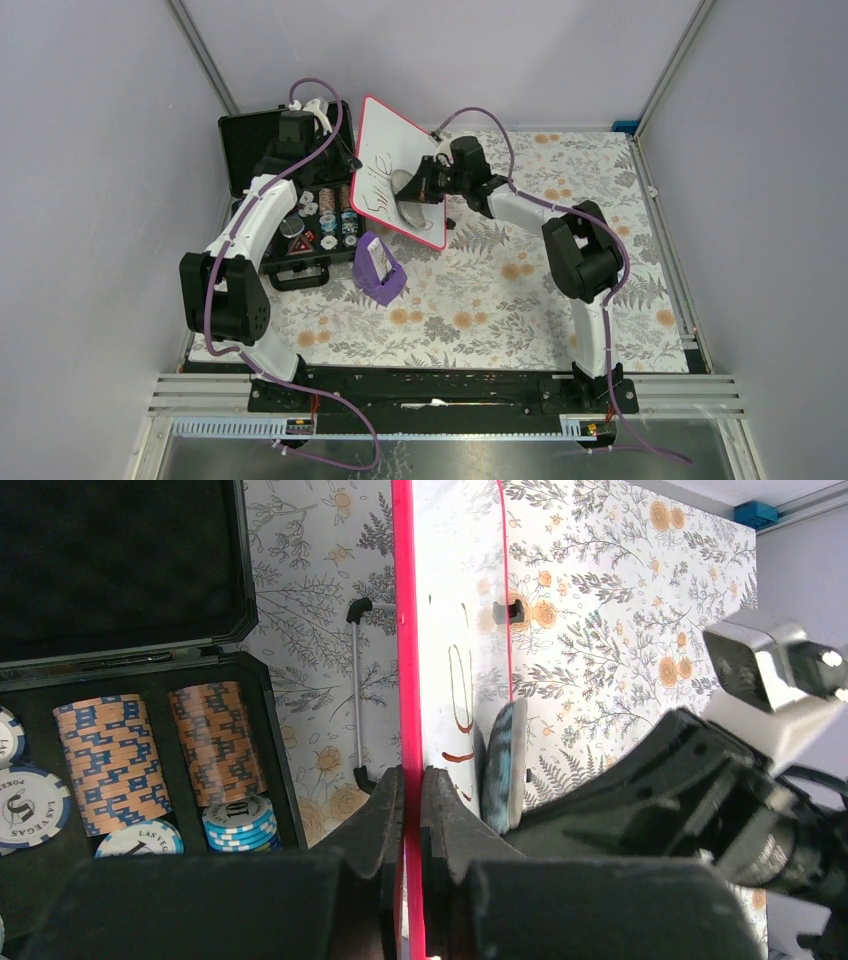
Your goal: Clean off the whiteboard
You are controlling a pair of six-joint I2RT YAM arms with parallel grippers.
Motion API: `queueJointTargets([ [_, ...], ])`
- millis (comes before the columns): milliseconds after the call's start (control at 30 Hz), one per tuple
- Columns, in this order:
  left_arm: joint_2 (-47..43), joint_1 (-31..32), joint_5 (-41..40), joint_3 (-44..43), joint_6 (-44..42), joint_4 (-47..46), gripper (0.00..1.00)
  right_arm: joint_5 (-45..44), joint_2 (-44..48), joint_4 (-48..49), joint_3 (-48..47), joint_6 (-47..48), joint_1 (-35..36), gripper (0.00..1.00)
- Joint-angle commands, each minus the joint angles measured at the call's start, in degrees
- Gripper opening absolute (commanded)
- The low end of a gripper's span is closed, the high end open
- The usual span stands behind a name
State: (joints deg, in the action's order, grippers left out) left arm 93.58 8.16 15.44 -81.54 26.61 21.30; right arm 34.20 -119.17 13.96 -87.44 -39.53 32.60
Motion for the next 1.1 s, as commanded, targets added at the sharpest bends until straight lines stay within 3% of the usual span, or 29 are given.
queueJointTargets([
  [0, -0.71, 2.56, 5.79, 0.81, 0.01, -0.73, 0.00, -2.38, -3.93, -2.74, 2.24, -1.37, -4.20, 0.00],
  [267, 0.23, 2.56, 7.54, 1.15, 1.08, -1.39, 0.00, -8.34, -3.41, -4.45, 8.72, 1.13, -5.97, 0.00],
  [533, 0.56, 2.64, 7.31, 1.79, 1.51, -1.96, 0.00, -6.70, -2.88, -5.05, -0.24, 1.74, 3.76, 0.00],
  [700, 0.29, 2.73, 7.15, 1.88, 1.50, -2.03, 0.00, -2.66, 1.70, 4.91, 1.85, -2.33, 7.86, 0.00],
  [800, 0.27, 2.73, 7.10, 1.82, 1.47, -1.97, 0.00, -2.03, 2.29, 9.93, 5.12, -5.39, 7.69, 0.00],
  [1067, 0.78, 2.73, 8.05, 1.72, 1.86, -2.07, 0.00, -3.46, -3.44, 7.63, 10.52, -7.57, 1.45, 0.00],
])
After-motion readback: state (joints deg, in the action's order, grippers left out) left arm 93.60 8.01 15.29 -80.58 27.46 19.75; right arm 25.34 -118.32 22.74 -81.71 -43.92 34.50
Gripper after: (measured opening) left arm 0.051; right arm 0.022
